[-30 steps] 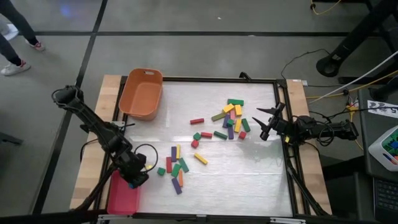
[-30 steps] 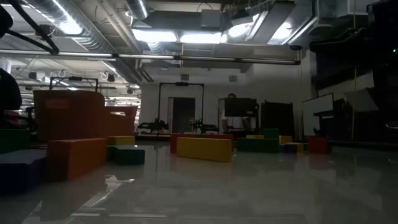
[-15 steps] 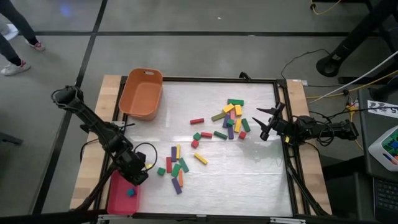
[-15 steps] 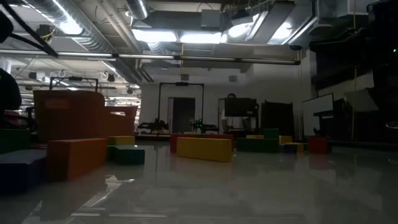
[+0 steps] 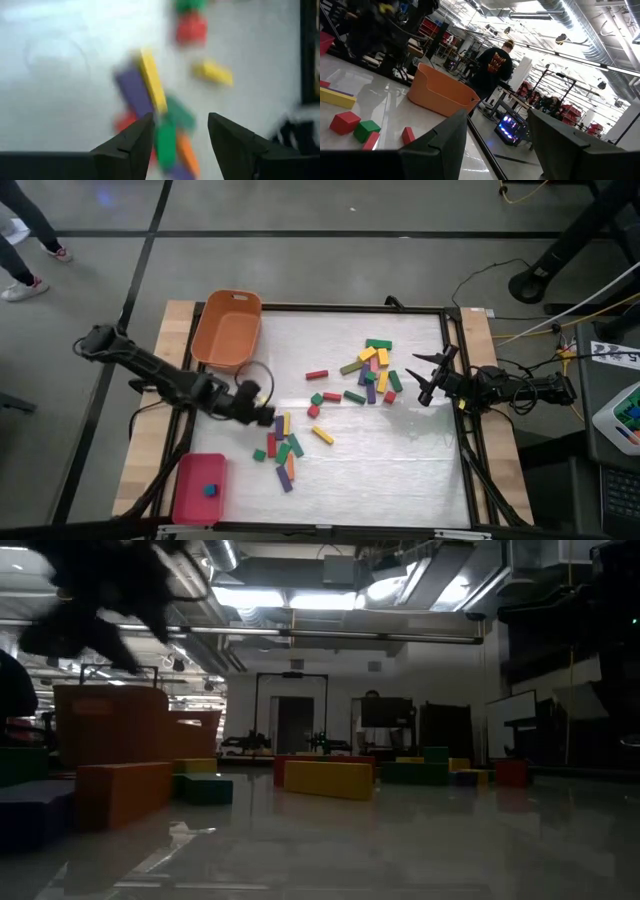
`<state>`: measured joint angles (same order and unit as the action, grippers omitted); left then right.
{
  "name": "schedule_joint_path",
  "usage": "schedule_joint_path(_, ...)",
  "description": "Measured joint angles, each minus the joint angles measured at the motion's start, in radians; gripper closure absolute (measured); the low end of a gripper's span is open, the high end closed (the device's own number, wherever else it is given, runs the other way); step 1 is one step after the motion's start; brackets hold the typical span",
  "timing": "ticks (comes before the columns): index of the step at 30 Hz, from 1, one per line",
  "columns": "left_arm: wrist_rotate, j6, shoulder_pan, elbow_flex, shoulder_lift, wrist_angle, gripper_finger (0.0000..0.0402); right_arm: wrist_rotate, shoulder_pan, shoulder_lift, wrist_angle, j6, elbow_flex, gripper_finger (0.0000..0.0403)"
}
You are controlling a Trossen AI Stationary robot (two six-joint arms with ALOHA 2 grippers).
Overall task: Sort blocks by size
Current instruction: Put the big yellow block into the orange bin
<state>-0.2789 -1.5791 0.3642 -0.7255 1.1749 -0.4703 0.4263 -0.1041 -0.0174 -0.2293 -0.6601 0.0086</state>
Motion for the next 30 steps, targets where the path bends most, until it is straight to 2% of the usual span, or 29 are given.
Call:
schedule_joint_path(6,-0.001,0.192,-0.140,0.000,0.143,0.157,0.0227,0.000,0.000,0.000,0.000,0.000,0.000,0.0194)
schedule_joint_path(9,0.056,0.252,-0.180,0.000,0.222,0.230,0.0227,0.000,0.000,0.000,0.000,0.000,0.000,0.0194)
schedule_joint_path(15,0.168,0.248,-0.203,0.000,0.318,0.243,0.0227,0.000,0.000,0.000,0.000,0.000,0.000,0.0194)
schedule_joint_path(23,0.162,0.247,-0.200,0.000,0.329,0.241,0.0227,0.000,0.000,0.000,0.000,0.000,0.000,0.0194)
schedule_joint_path(30,0.161,0.245,-0.200,0.000,0.386,0.254,0.0227,0.000,0.000,0.000,0.001,0.000,0.000,0.0194)
